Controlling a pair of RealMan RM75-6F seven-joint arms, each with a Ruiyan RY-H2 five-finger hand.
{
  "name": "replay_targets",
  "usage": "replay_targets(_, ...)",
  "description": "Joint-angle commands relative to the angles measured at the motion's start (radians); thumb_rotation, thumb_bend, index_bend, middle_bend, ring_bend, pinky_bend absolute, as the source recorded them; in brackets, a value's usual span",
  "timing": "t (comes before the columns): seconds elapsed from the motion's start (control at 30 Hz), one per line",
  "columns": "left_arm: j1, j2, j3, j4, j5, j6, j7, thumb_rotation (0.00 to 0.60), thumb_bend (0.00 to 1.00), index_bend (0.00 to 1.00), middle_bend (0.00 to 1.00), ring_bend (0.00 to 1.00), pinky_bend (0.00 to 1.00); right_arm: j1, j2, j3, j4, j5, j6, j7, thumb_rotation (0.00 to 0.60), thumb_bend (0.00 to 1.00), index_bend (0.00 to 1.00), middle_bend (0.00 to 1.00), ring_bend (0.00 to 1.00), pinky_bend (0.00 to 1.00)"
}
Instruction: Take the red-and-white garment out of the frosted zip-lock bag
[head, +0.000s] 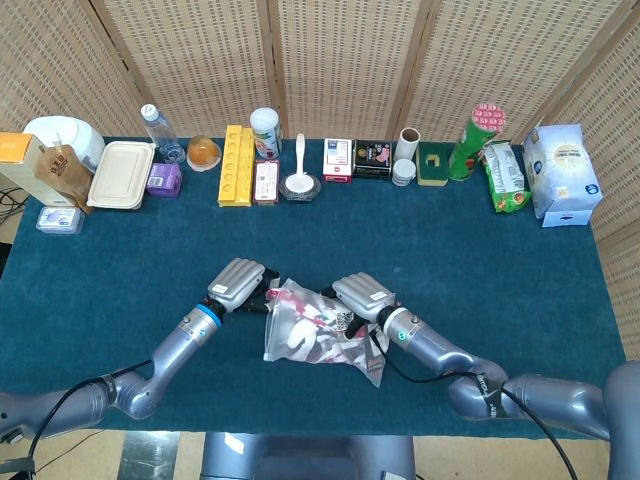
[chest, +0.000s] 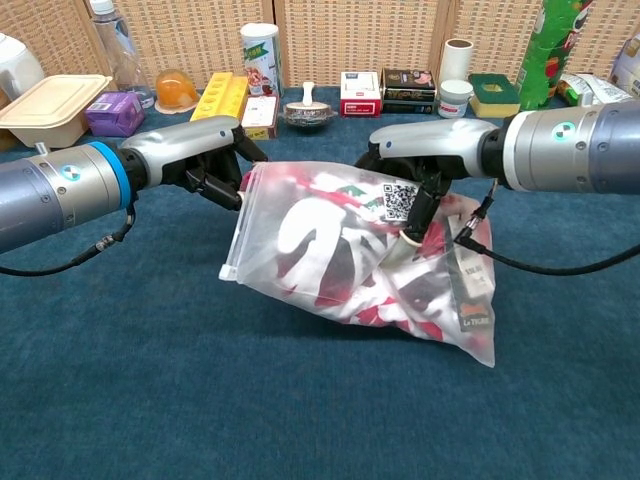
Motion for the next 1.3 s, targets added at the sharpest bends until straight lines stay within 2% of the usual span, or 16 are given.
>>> replay_targets(0.03, -0.002, -0.005, -0.002, 0.004, -0.008, -0.006, 0.008, 0.600, 0.49, 0.86, 1.00, 1.00, 0.94, 0.007, 0.005, -0.011, 0.006, 0.007, 0.000, -0.037, 0.600, 0.14, 0.70, 0.81, 0.97, 0.95)
replay_targets(0.07, -0.004, -0.008, -0.003, 0.007, -0.015, -0.011, 0.015, 0.600, 0.49, 0.86, 1.00, 1.00, 0.94, 0.010, 0.010, -0.014, 0.004, 0.017, -0.001, -0.056, 0.600, 0.14, 0.66, 0.78, 0.94, 0.93)
replay_targets(0.17, -0.008, -0.017, -0.007, 0.017, -0.033, -0.020, 0.039, 0.600, 0.49, 0.86, 1.00, 1.00, 0.94, 0.020, 0.028, -0.023, -0.012, 0.051, -0.011, -0.098, 0.600, 0.14, 0.50, 0.64, 0.79, 0.81)
replay_targets(0.23, -0.012, -0.025, -0.010, 0.025, -0.047, -0.026, 0.054, 0.600, 0.49, 0.86, 1.00, 1.00, 0.94, 0.025, 0.043, -0.026, -0.025, 0.080, -0.013, -0.119, 0.600, 0.13, 0.39, 0.53, 0.67, 0.70)
replay_targets(0.33, -0.017, -0.034, -0.013, 0.030, -0.064, -0.031, 0.079, 0.600, 0.49, 0.85, 1.00, 1.00, 0.94, 0.026, 0.059, -0.026, -0.044, 0.117, -0.004, -0.137, 0.600, 0.13, 0.28, 0.42, 0.54, 0.56)
replay_targets(0.53, -0.026, -0.049, -0.023, 0.036, -0.095, -0.037, 0.124, 0.600, 0.49, 0.86, 1.00, 1.00, 0.94, 0.016, 0.089, -0.026, -0.072, 0.144, 0.002, -0.128, 0.600, 0.12, 0.10, 0.24, 0.35, 0.39)
replay_targets(0.6, -0.029, -0.053, -0.025, 0.037, -0.101, -0.038, 0.133, 0.600, 0.49, 0.86, 1.00, 1.00, 0.94, 0.011, 0.093, -0.025, -0.074, 0.139, 0.004, -0.120, 0.600, 0.11, 0.06, 0.20, 0.31, 0.35)
replay_targets(0.77, -0.037, -0.065, -0.032, 0.041, -0.114, -0.038, 0.157, 0.600, 0.49, 0.86, 1.00, 1.00, 0.94, -0.010, 0.119, -0.017, -0.086, 0.118, 0.013, -0.082, 0.600, 0.10, 0.04, 0.17, 0.27, 0.31)
replay_targets(0.9, -0.047, -0.080, -0.041, 0.050, -0.131, -0.043, 0.178, 0.600, 0.49, 0.86, 1.00, 1.00, 0.94, -0.043, 0.157, -0.012, -0.108, 0.058, 0.043, -0.043, 0.600, 0.10, 0.04, 0.17, 0.26, 0.30)
replay_targets(1.03, -0.054, -0.087, -0.046, 0.054, -0.139, -0.045, 0.191, 0.600, 0.48, 0.86, 1.00, 1.00, 0.94, -0.073, 0.180, -0.013, -0.113, 0.002, 0.084, -0.019, 0.600, 0.10, 0.09, 0.19, 0.26, 0.30)
replay_targets(1.13, -0.065, -0.093, -0.053, 0.054, -0.149, -0.050, 0.205, 0.600, 0.49, 0.86, 1.00, 1.00, 0.94, -0.124, 0.201, -0.024, -0.102, -0.119, 0.184, 0.008, 0.600, 0.10, 0.15, 0.24, 0.29, 0.31)
replay_targets(1.3, -0.073, -0.083, -0.057, 0.038, -0.173, -0.060, 0.235, 0.600, 0.48, 0.86, 1.00, 1.00, 0.94, -0.171, 0.224, -0.060, -0.054, -0.278, 0.268, 0.090, 0.600, 0.10, 0.22, 0.31, 0.36, 0.36)
